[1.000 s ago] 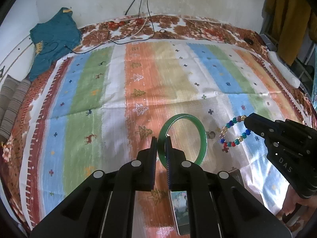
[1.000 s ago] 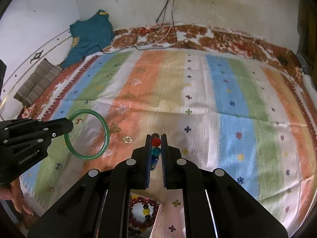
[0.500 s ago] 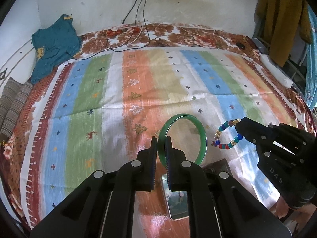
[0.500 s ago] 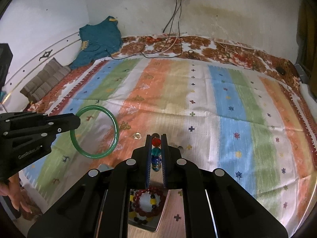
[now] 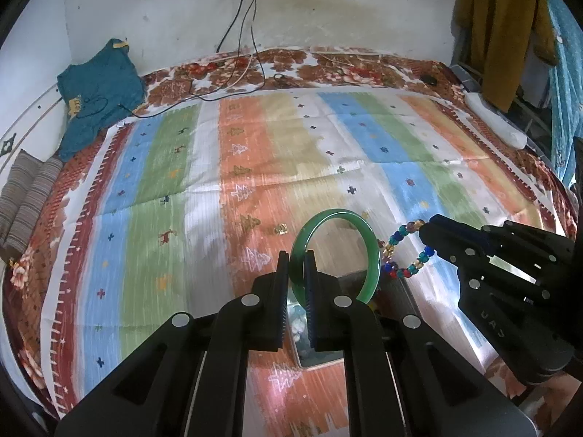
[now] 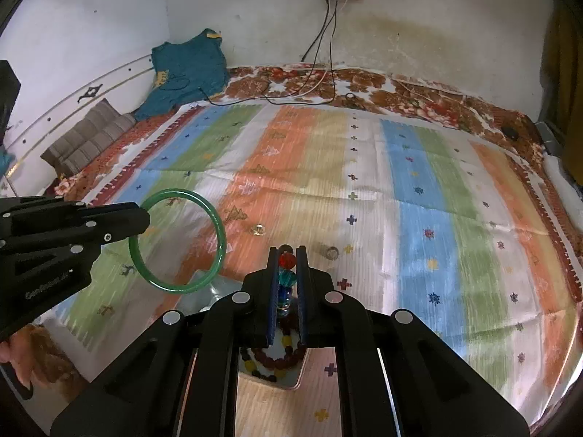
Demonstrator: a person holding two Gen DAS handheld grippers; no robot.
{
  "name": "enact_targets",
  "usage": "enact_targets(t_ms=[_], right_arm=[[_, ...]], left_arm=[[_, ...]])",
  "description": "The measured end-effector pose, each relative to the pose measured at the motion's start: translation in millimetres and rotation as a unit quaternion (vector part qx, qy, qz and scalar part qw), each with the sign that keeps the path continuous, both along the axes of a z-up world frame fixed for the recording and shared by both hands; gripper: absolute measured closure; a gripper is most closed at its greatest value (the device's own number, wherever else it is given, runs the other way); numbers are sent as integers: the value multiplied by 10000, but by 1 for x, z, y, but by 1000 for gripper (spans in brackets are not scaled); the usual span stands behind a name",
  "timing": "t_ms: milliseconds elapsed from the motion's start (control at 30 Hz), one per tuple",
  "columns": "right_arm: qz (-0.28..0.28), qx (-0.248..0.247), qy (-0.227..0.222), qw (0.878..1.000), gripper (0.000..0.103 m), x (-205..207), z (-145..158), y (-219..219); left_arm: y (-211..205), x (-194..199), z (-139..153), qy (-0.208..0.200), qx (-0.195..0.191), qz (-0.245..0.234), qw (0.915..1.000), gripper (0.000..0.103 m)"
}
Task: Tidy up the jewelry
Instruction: 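Carry the bangle in left tool while right carries the bracelet over tin, then open both tools to drop the bangle and bracelet into the tin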
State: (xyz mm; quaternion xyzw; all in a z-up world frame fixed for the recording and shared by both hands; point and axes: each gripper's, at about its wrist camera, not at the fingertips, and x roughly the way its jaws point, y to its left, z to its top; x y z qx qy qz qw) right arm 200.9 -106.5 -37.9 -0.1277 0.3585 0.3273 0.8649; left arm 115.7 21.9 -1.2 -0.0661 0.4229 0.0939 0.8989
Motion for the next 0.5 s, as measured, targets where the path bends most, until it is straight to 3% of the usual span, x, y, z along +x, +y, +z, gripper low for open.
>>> enact_targets(t_ms=[367,500], right_arm=[[1,-32,45,10000,93,-17,-4,-10],[85,-74,137,9998,93,-21,-6,-8]], left_arm=[[-10,-17,-3,-17,-14,-31,10000,95],[-10,-14,-11,173,-124,-20,9998,94]])
